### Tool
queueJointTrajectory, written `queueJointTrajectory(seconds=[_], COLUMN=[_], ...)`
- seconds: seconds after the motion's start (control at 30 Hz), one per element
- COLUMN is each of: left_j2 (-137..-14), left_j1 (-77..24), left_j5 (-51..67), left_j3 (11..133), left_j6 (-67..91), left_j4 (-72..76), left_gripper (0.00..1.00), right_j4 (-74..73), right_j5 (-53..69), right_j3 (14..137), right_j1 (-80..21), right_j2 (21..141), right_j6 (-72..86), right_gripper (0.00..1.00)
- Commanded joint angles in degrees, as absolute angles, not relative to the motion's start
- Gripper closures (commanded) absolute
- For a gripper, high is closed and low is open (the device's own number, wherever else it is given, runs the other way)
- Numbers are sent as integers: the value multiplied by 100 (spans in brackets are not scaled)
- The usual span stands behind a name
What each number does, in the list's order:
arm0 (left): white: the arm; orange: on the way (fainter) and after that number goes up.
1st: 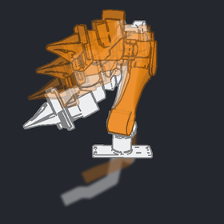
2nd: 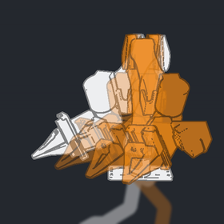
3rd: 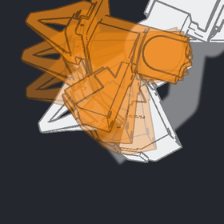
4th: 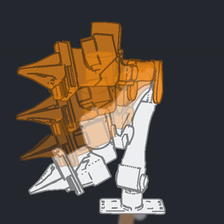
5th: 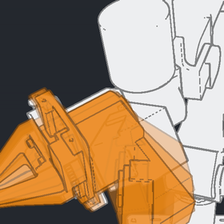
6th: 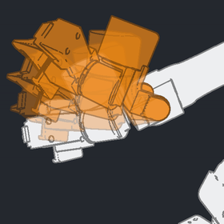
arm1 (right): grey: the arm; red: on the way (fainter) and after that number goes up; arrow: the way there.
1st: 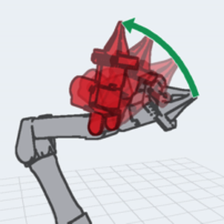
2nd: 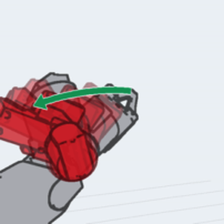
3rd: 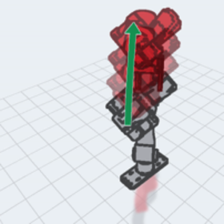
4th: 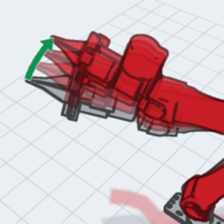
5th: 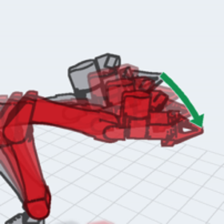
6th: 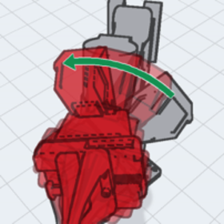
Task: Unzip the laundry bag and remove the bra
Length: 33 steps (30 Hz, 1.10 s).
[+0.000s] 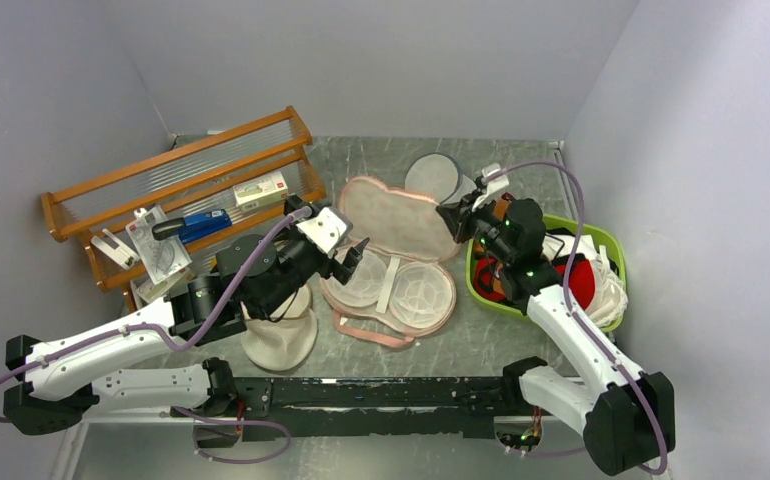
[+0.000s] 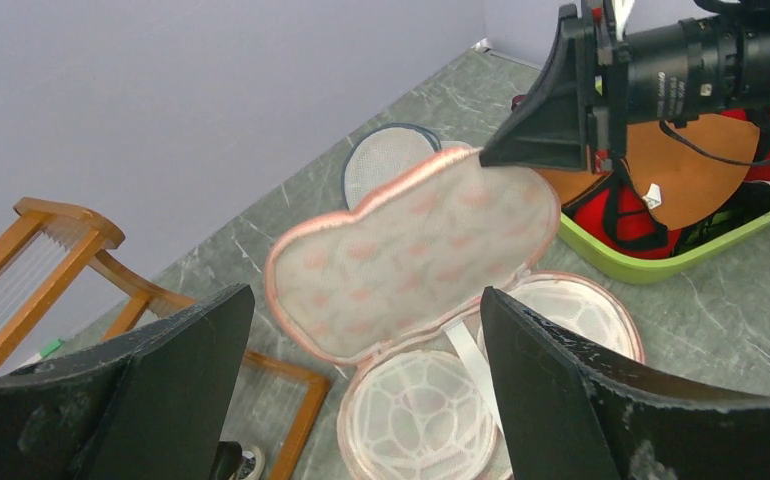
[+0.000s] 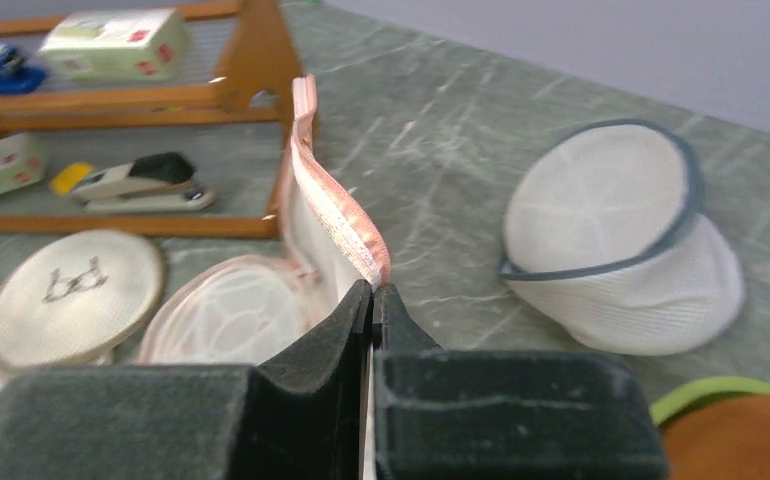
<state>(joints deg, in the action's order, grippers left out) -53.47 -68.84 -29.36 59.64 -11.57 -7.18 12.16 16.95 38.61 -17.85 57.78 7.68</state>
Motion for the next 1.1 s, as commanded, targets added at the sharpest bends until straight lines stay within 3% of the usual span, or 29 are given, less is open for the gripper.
queueJointTrajectory(seconds=[0.0,0.4,0.6,0.8,1.07], left_j2=[-5265,-5335,-5385,-5388,-5421], left_j1=[-6926,-6935,-6935,-6935,-6943], left_j5=[-3050,-3042,-3052,-3031,-3006], left_j3=[6223,6249,6236,6219,6249], left_j6=[-1219,-1212,-1213,-1195,-1178], left_j4=[-754,-774,-765,-758,-790], left_gripper=[5,5,5,5,5], right_j4=[1574,2480,1552,1807,-98], right_j5=[3073,4904,4462,4710,3714], right_j3=[3515,1950,1779,1323,1664], right_j1=[-1865,-2091,-2088,-2075,-2074], right_j2=[5489,5142,5017,5211,5609], right_j6=[854,2671,2934,4006,3336], right_gripper=[100,100,100,100,100])
